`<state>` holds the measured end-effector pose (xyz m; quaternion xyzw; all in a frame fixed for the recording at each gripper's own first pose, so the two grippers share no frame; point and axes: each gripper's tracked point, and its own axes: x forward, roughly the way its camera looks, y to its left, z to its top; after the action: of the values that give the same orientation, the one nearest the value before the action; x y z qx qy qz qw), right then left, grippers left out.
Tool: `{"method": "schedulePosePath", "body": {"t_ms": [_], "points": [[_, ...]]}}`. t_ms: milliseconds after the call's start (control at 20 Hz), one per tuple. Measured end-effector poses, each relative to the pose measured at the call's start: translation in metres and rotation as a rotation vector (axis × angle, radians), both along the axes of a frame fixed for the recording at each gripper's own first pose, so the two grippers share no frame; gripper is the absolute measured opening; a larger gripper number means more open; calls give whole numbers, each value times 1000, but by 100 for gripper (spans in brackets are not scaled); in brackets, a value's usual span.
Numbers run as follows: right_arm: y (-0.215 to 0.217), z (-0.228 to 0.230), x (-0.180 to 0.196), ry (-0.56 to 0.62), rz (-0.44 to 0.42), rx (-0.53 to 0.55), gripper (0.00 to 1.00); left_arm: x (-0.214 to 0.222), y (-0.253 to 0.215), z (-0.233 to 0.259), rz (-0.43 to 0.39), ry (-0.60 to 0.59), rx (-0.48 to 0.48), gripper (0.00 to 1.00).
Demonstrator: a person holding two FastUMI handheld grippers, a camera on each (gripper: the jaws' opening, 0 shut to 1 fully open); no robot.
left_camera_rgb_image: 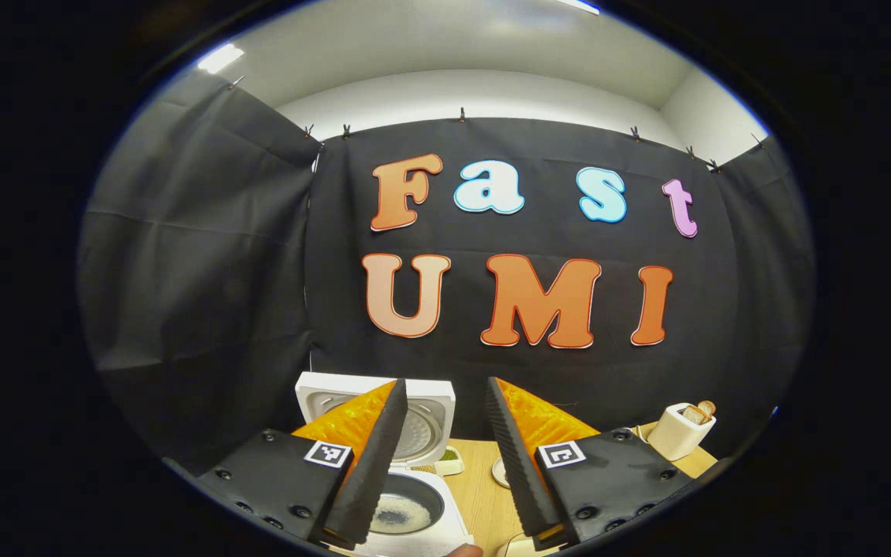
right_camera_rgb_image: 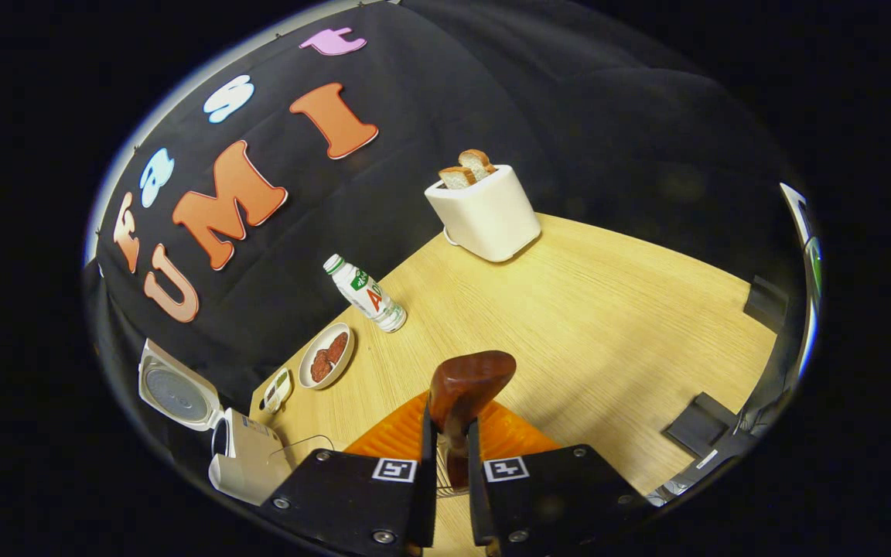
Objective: Close the left gripper, press the button to open the rice cooker; take a wooden spoon from the chopstick holder with the right hand, scoop a spoonful of rice and pour it into the rice cooker, then put the wooden spoon back into the chopstick holder.
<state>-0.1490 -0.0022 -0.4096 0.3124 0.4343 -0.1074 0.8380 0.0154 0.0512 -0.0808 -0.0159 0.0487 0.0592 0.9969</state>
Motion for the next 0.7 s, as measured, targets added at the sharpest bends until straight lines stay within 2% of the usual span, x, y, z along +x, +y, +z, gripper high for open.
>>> {"method": "schedulePosePath", "body": {"t_ms": [150, 250, 550, 700], "points": [[4, 1, -10, 72, 37, -3, 13, 1, 2, -3, -4, 2, 1, 75], [5, 7, -5, 70, 48, -18, 13, 3, 3, -7, -8, 12, -14, 75], [-5, 50, 18, -22, -37, -19, 11, 4, 14, -7, -2, -1, 3, 75], [2, 75, 22, -42, -15, -21, 11, 5, 22, -12, 8, 5, -14, 75]]}}
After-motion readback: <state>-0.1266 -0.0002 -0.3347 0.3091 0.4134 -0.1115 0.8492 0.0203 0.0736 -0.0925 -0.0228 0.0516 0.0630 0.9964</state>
